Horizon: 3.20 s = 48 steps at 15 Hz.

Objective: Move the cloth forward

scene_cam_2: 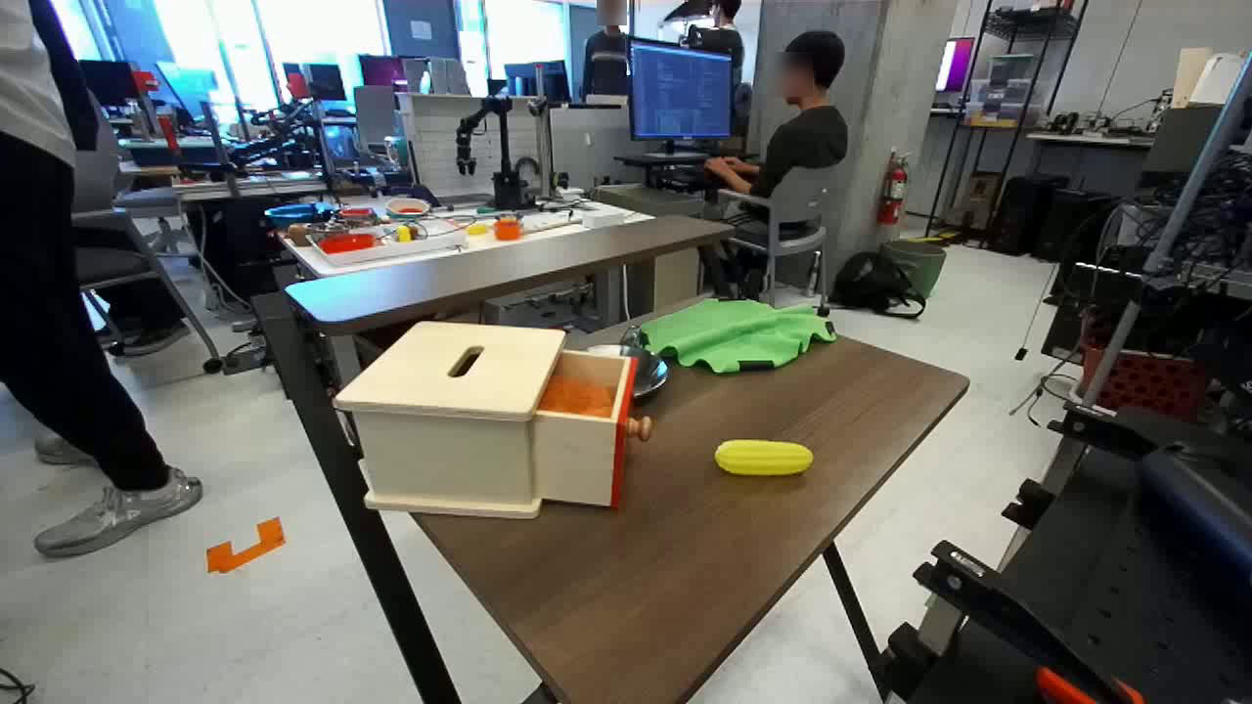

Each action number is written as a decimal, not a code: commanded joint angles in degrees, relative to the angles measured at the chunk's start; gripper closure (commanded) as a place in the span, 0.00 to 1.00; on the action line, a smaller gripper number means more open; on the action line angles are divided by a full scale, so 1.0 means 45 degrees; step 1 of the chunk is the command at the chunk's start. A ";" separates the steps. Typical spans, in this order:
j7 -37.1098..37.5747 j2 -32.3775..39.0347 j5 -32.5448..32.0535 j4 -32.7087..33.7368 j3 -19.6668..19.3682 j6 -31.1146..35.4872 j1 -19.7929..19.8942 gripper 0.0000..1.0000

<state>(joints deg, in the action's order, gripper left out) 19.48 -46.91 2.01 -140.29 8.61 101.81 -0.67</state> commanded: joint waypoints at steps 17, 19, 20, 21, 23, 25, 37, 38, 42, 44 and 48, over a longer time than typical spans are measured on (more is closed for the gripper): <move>-0.0063 -0.0008 0.0056 0.0093 0.0066 -0.0018 0.0104 0.00; -0.0063 -0.0008 0.0056 0.0092 0.0066 -0.0018 0.0104 0.00; -0.0063 -0.0008 0.0056 0.0093 0.0066 -0.0018 0.0104 0.00; 0.0046 0.0092 -0.0068 -0.0018 0.0114 0.0322 0.0228 0.00; -0.0061 0.0386 -0.0397 -0.0356 0.0069 0.1096 0.0389 0.00; -0.0151 0.0749 -0.0665 -0.0813 -0.0002 0.2034 0.0568 0.00; -0.0373 0.6664 -0.1951 -0.0359 -0.1322 0.6399 0.1862 0.00; -0.0449 0.7217 -0.1931 -0.0070 -0.1477 0.6608 0.1880 0.00; -0.0679 0.9808 -0.1844 0.1586 -0.2089 0.7210 0.1820 0.00; -0.0952 1.1147 -0.1641 0.2670 -0.2358 0.7267 0.1723 0.00; -0.1365 1.3734 -0.1719 0.4928 -0.2678 0.7802 0.1588 0.00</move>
<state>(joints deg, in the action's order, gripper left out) 15.47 6.11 -6.22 -126.65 -1.93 135.56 7.49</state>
